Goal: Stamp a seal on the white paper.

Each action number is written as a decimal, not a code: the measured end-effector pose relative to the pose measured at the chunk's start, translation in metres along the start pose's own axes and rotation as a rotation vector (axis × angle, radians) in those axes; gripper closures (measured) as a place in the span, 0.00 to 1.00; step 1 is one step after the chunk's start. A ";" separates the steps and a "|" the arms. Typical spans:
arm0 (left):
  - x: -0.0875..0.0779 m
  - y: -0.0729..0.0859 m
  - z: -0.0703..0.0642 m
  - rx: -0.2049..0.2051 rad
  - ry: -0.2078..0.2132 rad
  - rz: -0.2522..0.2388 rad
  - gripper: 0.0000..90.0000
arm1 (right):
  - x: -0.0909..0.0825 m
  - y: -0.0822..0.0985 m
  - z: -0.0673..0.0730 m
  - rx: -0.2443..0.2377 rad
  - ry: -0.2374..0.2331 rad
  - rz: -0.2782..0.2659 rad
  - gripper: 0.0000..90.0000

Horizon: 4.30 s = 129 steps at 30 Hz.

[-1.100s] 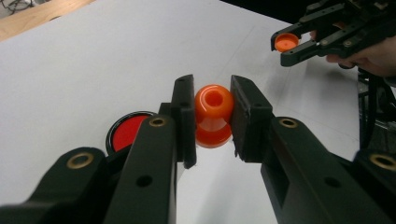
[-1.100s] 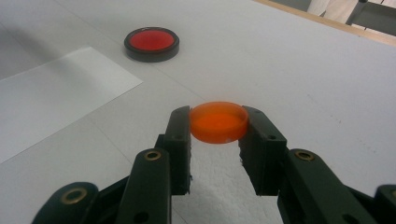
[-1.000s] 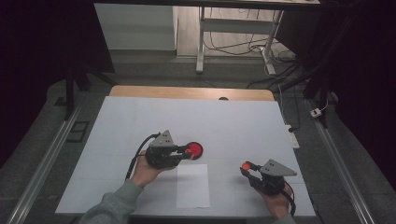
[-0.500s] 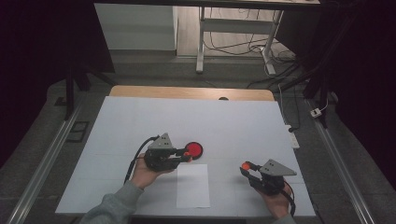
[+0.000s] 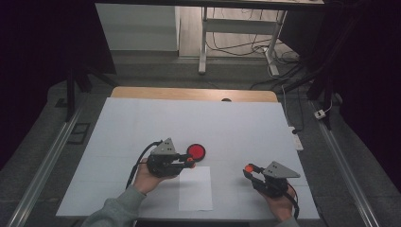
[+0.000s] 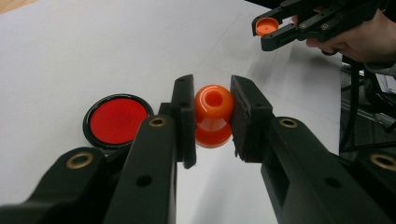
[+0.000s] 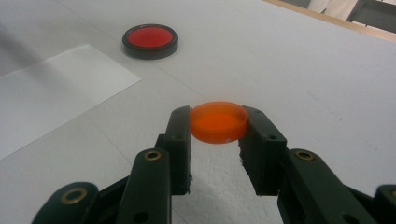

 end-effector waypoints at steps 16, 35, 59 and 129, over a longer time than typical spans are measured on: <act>0.003 0.009 -0.004 -0.007 0.011 0.023 0.80 | 0.001 -0.001 0.001 -0.002 -0.004 -0.003 0.72; 0.012 0.024 -0.020 -0.008 0.069 0.065 0.80 | 0.003 0.000 0.002 -0.006 -0.006 0.005 0.72; 0.036 0.046 -0.016 0.009 0.036 0.139 0.80 | 0.004 0.000 0.004 -0.007 -0.011 0.006 0.72; 0.051 0.067 -0.013 0.086 -0.032 0.258 0.80 | 0.004 0.001 0.006 -0.011 -0.014 0.011 0.72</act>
Point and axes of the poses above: each handheld gripper's, and its own axes: x roughly forward along the jaws, y roughly out of its underside, z roughly to its left, the point moved 9 cm from there along x, roughly forward along the jaws, and after that the axes turned 8 degrees about y, right-handed, at the moved point
